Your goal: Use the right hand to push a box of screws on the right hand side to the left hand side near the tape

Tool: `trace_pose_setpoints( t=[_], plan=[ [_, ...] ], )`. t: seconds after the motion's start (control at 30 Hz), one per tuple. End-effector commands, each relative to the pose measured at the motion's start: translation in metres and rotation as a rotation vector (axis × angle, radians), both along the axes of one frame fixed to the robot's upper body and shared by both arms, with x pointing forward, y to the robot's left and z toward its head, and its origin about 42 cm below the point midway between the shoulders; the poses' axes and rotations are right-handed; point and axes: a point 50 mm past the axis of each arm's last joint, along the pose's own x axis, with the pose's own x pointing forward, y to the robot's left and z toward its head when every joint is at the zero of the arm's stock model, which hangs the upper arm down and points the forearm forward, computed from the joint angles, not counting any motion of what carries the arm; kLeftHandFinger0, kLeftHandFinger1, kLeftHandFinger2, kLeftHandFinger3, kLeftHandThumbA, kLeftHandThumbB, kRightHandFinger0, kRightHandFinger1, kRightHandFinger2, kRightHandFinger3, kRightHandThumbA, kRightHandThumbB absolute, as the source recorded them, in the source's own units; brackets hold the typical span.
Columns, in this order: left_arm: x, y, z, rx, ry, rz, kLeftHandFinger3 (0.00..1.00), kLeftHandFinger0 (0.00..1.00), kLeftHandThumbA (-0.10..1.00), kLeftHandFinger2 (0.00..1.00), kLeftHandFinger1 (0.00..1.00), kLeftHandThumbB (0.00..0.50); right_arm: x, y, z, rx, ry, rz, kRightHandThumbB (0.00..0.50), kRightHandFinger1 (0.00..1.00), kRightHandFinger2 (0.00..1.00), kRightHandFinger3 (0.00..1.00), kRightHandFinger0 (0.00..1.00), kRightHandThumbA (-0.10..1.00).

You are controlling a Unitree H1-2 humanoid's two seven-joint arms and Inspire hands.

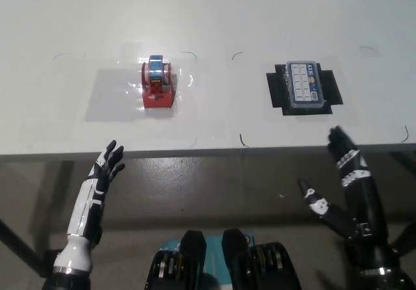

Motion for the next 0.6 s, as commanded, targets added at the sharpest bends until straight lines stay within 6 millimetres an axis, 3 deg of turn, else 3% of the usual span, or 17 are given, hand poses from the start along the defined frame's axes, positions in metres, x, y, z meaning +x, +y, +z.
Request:
trace_pose_setpoints(
  t=[0.0,0.07,0.13,0.3,0.4,0.5,0.57],
  plan=[
    [-0.004,0.000,0.018,0.004,-0.100,-0.022,1.00,1.00,1.00,1.00,1.00,0.153,0.007,-0.008,0.030,0.038,-0.128,-0.026,0.116,1.00,1.00,1.00,1.00,0.78],
    [-0.008,-0.002,0.019,0.003,-0.100,-0.029,1.00,1.00,1.00,1.00,1.00,0.153,0.016,-0.010,0.035,0.070,-0.129,-0.050,0.127,1.00,1.00,1.00,1.00,0.74],
    [-0.011,-0.003,0.021,-0.008,-0.107,-0.040,1.00,1.00,1.00,1.00,1.00,0.156,0.031,-0.012,0.043,0.099,-0.141,-0.065,0.103,1.00,1.00,1.00,1.00,0.68],
    [-0.021,-0.006,0.022,-0.009,-0.114,-0.057,1.00,1.00,1.00,1.00,1.00,0.132,0.066,-0.026,0.064,0.080,-0.144,-0.099,0.137,1.00,1.00,1.00,1.00,0.76],
    [-0.023,-0.007,0.025,-0.017,-0.113,-0.070,1.00,1.00,1.00,1.00,1.00,0.127,0.090,-0.036,0.087,0.048,-0.159,-0.132,0.111,1.00,1.00,1.00,1.00,0.80],
    [-0.024,-0.008,0.027,-0.011,-0.119,-0.068,1.00,1.00,1.00,1.00,1.00,0.119,0.105,-0.044,0.102,0.041,-0.153,-0.139,0.118,1.00,1.00,1.00,1.00,0.81],
    [-0.025,-0.008,0.028,-0.015,-0.123,-0.068,1.00,1.00,1.00,1.00,1.00,0.137,0.125,-0.048,0.113,0.077,-0.150,-0.138,0.136,1.00,1.00,1.00,1.00,0.75]
  ],
)
